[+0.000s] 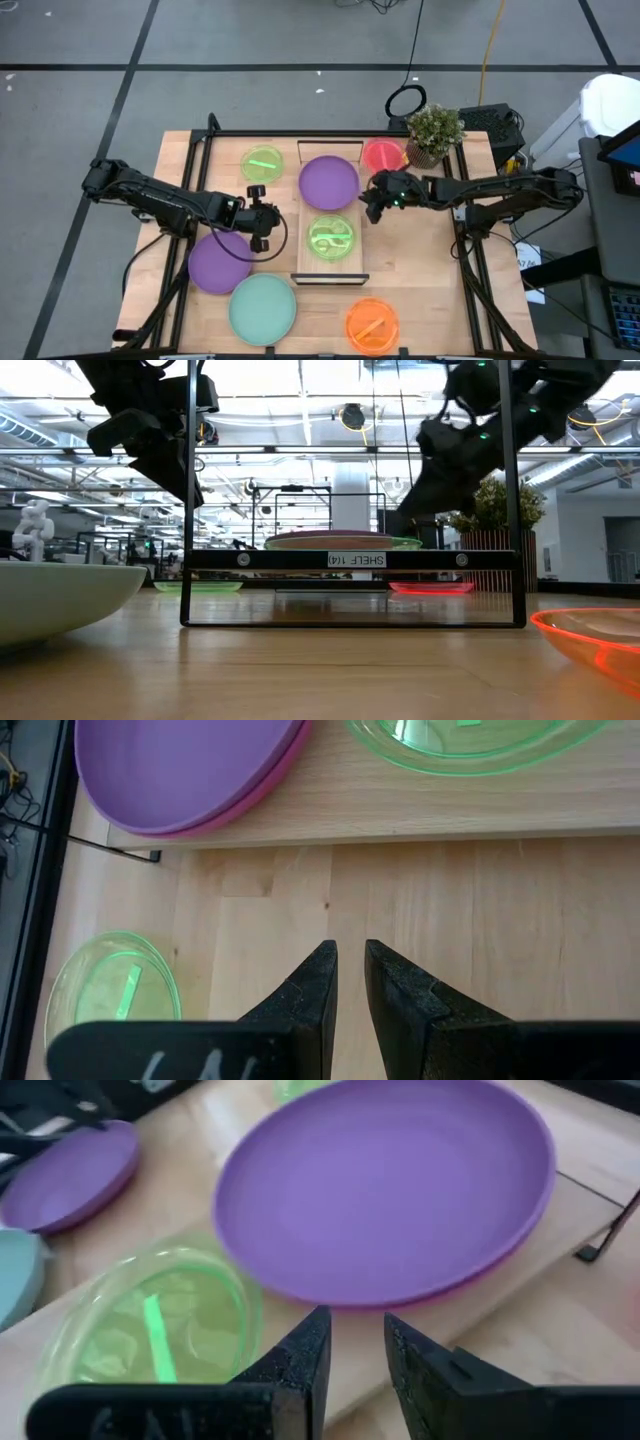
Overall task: Place and stack plates onto a shelf
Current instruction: Stack the green plate on top of the green plate on the shelf
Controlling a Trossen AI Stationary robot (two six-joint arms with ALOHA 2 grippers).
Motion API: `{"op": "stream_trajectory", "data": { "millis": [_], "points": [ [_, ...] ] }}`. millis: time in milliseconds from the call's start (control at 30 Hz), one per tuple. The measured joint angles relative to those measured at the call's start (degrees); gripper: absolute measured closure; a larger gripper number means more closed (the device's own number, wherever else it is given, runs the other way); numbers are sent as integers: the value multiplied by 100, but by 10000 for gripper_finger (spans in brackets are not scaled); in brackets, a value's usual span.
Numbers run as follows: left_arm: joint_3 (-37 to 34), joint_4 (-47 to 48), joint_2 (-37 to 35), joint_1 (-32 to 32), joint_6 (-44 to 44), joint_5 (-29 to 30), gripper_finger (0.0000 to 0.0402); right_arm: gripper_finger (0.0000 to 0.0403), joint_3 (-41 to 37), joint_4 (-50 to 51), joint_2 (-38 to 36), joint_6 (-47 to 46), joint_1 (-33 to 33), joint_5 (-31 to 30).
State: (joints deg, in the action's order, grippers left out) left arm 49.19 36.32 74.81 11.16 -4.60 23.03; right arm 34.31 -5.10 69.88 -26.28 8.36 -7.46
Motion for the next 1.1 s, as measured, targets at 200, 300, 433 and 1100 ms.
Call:
{"op": "stream_trajectory", "data": {
  "millis": [200,300,433,1100],
  "points": [
    [0,2,0,0,-13,0,339,321,-669,-724,-643,538,-306,-8],
    [0,2,0,0,-42,0,339,321,-990,-1069,-915,1136,-429,81],
    [0,0,0,0,-54,-2,339,321,-1444,-1672,-1102,1753,-487,658],
    [0,-5,0,623,-1321,-214,339,321,-1950,-2314,-1153,1740,-882,666]
  ]
}}
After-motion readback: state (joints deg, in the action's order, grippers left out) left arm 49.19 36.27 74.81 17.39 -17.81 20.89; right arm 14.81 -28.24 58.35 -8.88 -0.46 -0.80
